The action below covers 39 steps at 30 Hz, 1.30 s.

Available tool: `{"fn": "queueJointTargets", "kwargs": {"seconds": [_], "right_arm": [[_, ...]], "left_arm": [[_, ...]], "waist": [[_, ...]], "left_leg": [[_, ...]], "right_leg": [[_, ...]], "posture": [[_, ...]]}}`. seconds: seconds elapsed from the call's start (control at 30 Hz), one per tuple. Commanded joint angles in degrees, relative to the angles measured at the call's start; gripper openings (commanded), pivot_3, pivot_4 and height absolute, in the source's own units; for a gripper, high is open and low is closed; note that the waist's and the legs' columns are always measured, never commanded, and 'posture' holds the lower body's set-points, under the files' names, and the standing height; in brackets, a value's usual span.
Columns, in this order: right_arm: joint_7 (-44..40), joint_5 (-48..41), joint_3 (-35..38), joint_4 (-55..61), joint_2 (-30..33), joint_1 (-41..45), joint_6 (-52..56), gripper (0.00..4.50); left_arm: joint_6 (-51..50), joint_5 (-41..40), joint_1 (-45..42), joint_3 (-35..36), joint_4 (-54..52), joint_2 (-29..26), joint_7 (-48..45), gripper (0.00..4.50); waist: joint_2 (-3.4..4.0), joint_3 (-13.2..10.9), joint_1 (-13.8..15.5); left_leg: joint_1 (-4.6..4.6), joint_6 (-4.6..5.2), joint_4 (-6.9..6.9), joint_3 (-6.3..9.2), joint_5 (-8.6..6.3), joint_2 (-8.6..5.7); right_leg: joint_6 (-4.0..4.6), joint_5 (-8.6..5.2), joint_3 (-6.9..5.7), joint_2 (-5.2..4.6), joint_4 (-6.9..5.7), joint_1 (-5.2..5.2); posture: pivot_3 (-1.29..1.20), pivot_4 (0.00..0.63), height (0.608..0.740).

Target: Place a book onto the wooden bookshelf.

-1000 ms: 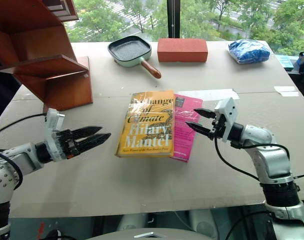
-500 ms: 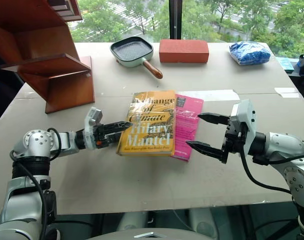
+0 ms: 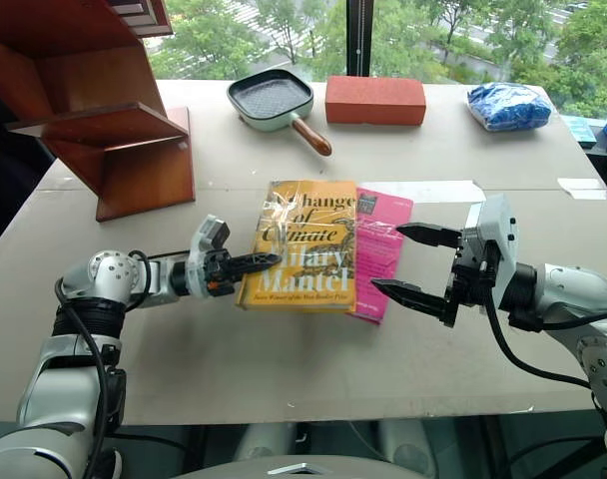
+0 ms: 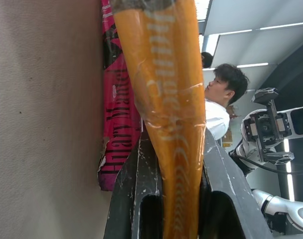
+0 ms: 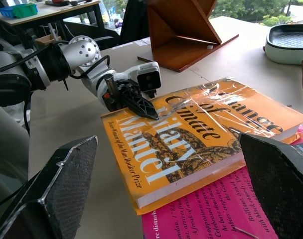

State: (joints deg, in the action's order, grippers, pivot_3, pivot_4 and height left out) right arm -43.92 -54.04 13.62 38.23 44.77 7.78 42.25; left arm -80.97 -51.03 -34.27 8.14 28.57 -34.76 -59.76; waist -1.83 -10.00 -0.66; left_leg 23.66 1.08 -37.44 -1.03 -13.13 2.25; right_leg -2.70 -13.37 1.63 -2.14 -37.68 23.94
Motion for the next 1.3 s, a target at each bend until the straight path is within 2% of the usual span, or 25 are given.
{"fn": "queueJointTargets", "kwargs": {"seconds": [0.03, 0.1, 0.17, 0.23, 0.3, 0.43, 0.53, 0.63, 0.73, 0.87, 1.03, 1.13, 1.3], "right_arm": [[0.3, -0.4, 1.0, 0.0, 1.3, 1.2, -0.2, 4.5], [0.3, -0.4, 0.8, -0.7, 1.2, 2.0, -0.5, 4.5], [1.2, -1.9, 0.9, -1.8, 0.1, 4.1, -0.5, 4.5], [2.3, -4.0, 0.8, -2.9, -1.3, 6.9, -0.2, 4.5], [3.6, -5.9, 0.2, -4.2, -3.1, 10.0, 0.0, 4.5], [4.4, -7.0, -1.7, -6.7, -6.0, 14.8, 0.0, 4.5], [4.6, -6.6, -3.1, -10.0, -8.5, 19.2, -0.8, 4.5], [4.8, -6.2, -3.7, -12.6, -10.7, 22.8, -1.4, 4.5], [5.4, -6.1, -3.7, -14.4, -12.7, 25.7, -1.6, 4.5], [5.9, -4.8, -4.0, -15.6, -13.5, 27.6, -1.2, 4.5], [6.5, -4.6, -3.9, -16.1, -13.9, 28.8, -1.0, 4.5], [7.0, -3.8, -4.1, -16.0, -14.0, 29.2, -1.1, 4.5], [8.7, -1.2, -4.9, -15.7, -13.8, 29.6, -0.8, 4.5]], "left_arm": [[2.6, -2.8, 0.7, 7.4, -3.7, 0.5, 1.2, 0.12], [3.9, -4.4, 1.1, 10.5, -9.8, 0.4, 2.4, 0.12], [8.4, -4.1, 1.8, 11.7, -21.4, -1.5, 2.5, 0.12], [14.4, -2.2, 1.1, 12.1, -32.1, -4.3, 2.9, 0.12], [22.8, 3.3, -2.1, 11.8, -37.5, -7.8, 5.0, 0.12], [40.0, 17.0, -9.6, 7.8, -37.3, -15.0, 7.2, 0.12], [59.6, 33.1, -15.3, 0.5, -33.9, -24.3, 4.8, 0.12], [76.9, 48.7, -17.2, -5.9, -28.1, -33.6, 4.9, 0.12], [87.3, 59.3, -17.5, -8.2, -21.9, -40.0, 8.4, 0.12], [92.7, 68.2, -16.1, -7.0, -16.0, -45.4, 15.1, 0.12], [94.8, 72.6, -13.2, -6.7, -10.1, -49.4, 17.9, 0.12], [94.9, 72.9, -11.4, -6.7, -8.1, -49.7, 17.8, 0.12], [94.6, 71.1, -9.7, -6.8, -6.3, -47.0, 17.6, 0.12]], "waist": [[0.0, 0.0, -0.1], [-0.01, 0.0, -0.1], [-0.02, 0.0, 0.0], [-0.12, -0.1, -0.1], [-0.1, -0.1, 0.0], [-0.05, -0.2, 0.1], [-0.06, -0.2, 0.0], [0.08, -0.2, -0.1], [0.15, -0.2, -0.1], [0.11, -0.3, -0.1], [0.11, -0.3, 0.0], [0.11, -0.3, -0.1], [0.1, -0.3, -0.1]], "left_leg": [[0.02, 0.0, -0.01, 0.02, 0.0, 0.0], [0.05, 0.0, -0.01, 0.06, 0.0, 0.01], [0.12, 0.0, -0.01, 0.08, 0.01, 0.02], [0.15, -0.01, -0.01, 0.08, 0.01, 0.04], [0.15, -0.02, 0.0, 0.09, 0.01, 0.04], [0.13, -0.02, 0.0, 0.01, 0.01, -0.03], [0.14, -0.01, 0.0, -0.04, 0.01, -0.04], [0.15, -0.01, 0.09, -0.15, 0.01, -0.04], [0.17, -0.01, 0.18, -0.2, 0.01, -0.01], [0.44, -0.01, 0.15, -0.19, 0.01, 0.05], [1.08, -0.01, -0.03, -0.21, 0.02, 0.05], [1.09, -0.01, -0.04, -0.22, 0.02, 0.05], [1.07, 0.0, -0.1, -0.22, 0.02, 0.06]], "right_leg": [[0.0, 0.0, -0.02, 0.0, 0.0, 0.02], [-0.04, 0.03, -0.05, 0.0, 0.0, 0.04], [-0.13, 0.08, -0.05, -0.01, -0.01, 0.1], [-0.13, 0.09, -0.06, -0.04, 0.0, 0.12], [-0.12, 0.1, -0.04, -0.08, 0.01, 0.12], [-0.01, 0.03, -0.05, -0.06, 0.07, 0.1], [-0.01, 0.03, -0.02, -0.04, 0.08, 0.1], [-0.14, 0.1, 0.04, -0.04, 0.22, 0.12], [-0.14, 0.1, 0.05, -0.02, 0.24, 0.19], [-0.15, 0.1, 0.01, 0.02, 0.15, 0.45], [-0.18, 0.12, 0.01, 0.0, -0.05, 1.09], [-0.18, 0.12, 0.02, 0.0, -0.13, 1.12], [-0.18, 0.12, 0.01, 0.0, -0.22, 1.13]], "posture": [[0.0, 0.15, 0.74], [0.0, 0.15, 0.74], [0.0, 0.15, 0.74], [0.0, 0.15, 0.74], [0.0, 0.15, 0.74], [0.0, 0.15, 0.74], [0.0, 0.15, 0.74], [0.0, 0.15, 0.74], [0.0, 0.15, 0.74], [0.0, 0.15, 0.74], [0.0, 0.15, 0.74], [0.0, 0.15, 0.74], [0.0, 0.15, 0.74]]}}
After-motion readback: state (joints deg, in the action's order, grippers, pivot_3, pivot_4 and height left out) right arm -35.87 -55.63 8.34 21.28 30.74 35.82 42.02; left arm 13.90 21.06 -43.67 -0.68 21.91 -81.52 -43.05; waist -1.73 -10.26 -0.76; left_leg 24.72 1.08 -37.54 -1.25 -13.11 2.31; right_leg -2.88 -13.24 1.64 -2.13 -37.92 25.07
